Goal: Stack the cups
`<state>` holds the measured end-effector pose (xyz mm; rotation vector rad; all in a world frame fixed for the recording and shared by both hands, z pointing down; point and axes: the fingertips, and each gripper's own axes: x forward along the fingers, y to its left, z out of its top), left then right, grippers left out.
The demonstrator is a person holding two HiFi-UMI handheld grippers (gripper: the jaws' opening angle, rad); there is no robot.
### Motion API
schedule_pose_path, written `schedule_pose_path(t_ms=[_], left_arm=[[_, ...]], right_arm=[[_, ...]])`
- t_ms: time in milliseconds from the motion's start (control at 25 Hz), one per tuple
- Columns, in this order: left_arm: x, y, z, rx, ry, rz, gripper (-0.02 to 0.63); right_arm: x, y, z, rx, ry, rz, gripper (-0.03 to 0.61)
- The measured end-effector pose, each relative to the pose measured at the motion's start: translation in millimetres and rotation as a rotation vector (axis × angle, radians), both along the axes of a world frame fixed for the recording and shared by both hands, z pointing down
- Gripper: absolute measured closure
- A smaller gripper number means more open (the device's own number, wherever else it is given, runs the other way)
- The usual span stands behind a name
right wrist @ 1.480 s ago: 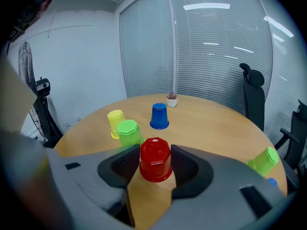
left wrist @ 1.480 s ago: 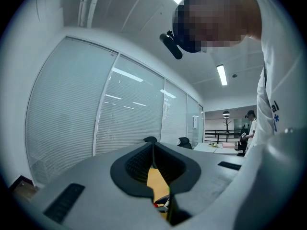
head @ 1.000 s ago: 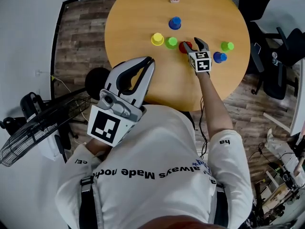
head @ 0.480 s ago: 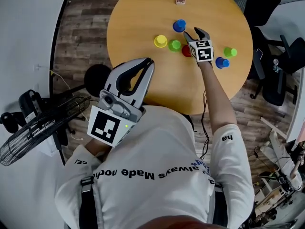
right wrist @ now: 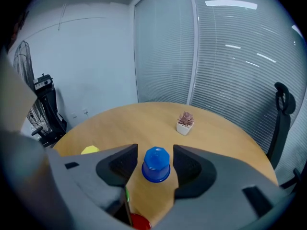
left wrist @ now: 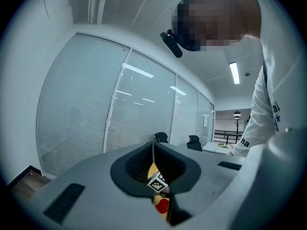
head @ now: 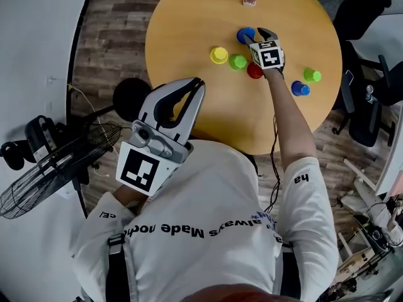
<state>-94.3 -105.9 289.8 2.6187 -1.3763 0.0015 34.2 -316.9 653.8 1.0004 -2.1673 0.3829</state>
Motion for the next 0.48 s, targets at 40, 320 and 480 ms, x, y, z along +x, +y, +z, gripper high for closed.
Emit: schedule_pose_path(t_ms=[40,320,480], left_arm=[[-1.6,-1.0,1.4,-0.004,-0.001,-0.004,0.581],[-12.1,-6.9,10.8,-0.029,-0.002,-0.033,0.581],[-18.6,-7.4,16.5,-0.042,-0.003,-0.046,0.581]], right_arm=[[-1.3,-2.3,2.9,-0.007,0.003,-0.001,0.333],[-7.4,-11.4,25.7,-0.057,0.033,-0.008,0.330],[-7.8,-13.7,38.1,-0.083,0.064,-0.002,0.330]])
